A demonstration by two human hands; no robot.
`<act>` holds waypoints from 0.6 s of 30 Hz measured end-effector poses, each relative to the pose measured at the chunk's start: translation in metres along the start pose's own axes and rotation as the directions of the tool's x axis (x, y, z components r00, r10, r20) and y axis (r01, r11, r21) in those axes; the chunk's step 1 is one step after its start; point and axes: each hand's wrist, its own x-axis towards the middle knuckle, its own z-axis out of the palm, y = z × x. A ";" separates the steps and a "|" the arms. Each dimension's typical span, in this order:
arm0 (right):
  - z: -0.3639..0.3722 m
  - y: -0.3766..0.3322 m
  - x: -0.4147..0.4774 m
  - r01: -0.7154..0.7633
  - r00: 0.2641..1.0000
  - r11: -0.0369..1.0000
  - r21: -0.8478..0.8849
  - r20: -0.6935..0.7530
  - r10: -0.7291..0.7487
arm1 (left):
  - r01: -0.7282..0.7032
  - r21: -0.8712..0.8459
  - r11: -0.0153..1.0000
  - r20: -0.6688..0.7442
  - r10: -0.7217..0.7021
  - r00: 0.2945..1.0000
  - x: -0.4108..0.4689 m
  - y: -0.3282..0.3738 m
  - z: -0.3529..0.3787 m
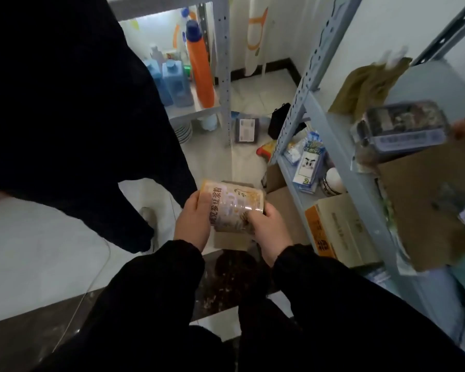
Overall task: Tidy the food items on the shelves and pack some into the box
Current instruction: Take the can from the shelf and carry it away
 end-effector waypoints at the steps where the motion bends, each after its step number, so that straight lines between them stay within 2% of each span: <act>1: 0.001 -0.003 0.018 -0.007 1.000 1.000 -0.014 -0.010 0.007 | -0.006 0.038 0.999 -0.010 0.007 1.000 0.016 0.002 0.003; 7: 0.010 0.002 0.082 -0.041 0.999 0.993 -0.114 -0.026 0.038 | 0.065 0.130 0.989 0.005 -0.066 0.998 0.094 -0.020 0.010; 12: 0.018 0.043 0.125 -0.112 0.984 0.976 -0.189 -0.160 0.082 | 0.090 0.215 0.972 0.116 -0.117 0.986 0.146 -0.041 0.014; 15: 0.026 0.064 0.150 -0.155 0.971 0.969 -0.195 -0.209 0.113 | 0.135 0.217 0.967 0.174 -0.175 0.969 0.178 -0.058 0.020; 18: 0.033 0.070 0.175 -0.203 0.959 0.955 -0.214 -0.240 0.150 | 0.226 0.173 0.959 0.156 -0.253 0.955 0.203 -0.075 0.024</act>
